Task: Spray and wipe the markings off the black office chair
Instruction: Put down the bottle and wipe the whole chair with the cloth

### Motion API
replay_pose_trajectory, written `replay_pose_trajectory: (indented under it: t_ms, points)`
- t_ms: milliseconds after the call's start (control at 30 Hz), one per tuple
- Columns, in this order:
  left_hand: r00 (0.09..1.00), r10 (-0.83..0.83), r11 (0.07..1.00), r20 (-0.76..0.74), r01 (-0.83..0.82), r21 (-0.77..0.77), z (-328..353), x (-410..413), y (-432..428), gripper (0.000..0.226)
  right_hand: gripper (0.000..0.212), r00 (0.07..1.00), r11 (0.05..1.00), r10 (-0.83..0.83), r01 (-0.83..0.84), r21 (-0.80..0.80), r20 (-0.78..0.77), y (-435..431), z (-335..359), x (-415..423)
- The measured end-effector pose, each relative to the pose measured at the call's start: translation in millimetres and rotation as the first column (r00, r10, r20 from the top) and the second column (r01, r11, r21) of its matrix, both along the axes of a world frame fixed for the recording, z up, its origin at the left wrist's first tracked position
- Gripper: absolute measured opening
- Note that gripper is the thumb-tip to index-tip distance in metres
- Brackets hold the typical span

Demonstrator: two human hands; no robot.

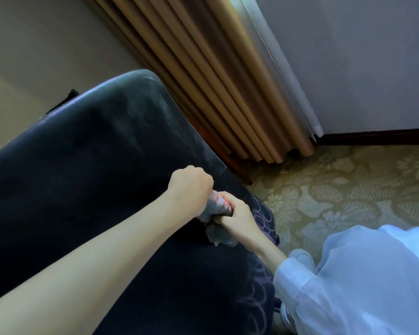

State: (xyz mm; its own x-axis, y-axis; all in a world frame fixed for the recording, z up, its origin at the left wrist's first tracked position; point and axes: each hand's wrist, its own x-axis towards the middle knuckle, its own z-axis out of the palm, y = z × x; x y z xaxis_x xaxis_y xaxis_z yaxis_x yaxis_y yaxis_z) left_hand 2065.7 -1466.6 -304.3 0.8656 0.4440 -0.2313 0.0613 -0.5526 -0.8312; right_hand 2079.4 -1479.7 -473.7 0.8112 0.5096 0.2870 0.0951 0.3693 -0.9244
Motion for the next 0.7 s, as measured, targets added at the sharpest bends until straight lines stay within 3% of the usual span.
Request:
replay_pose_trajectory:
  t_ms: [300,367,500,700]
  points:
    - [0.919,-0.377,0.926,0.112,0.373,0.062,-6.8,81.2,19.6,0.037,0.052,0.933,0.933,-0.359,0.360,0.002,-0.011,19.5,0.8,103.3]
    - [0.911,-0.392,0.919,0.126,0.380,0.104,-5.0,114.0,26.3,0.037,0.049,0.953,0.954,-0.300,0.301,0.014,-0.049,29.7,8.9,135.6]
    - [0.960,-0.248,0.967,0.132,0.237,0.092,-0.5,154.2,45.4,0.036,0.040,0.997,0.997,-0.081,0.081,-0.009,0.016,55.9,8.2,166.2]
    - [0.971,-0.211,0.976,0.108,0.204,0.071,0.2,144.5,41.7,0.035,0.046,0.992,0.995,-0.095,0.094,0.017,0.080,52.3,6.3,152.3]
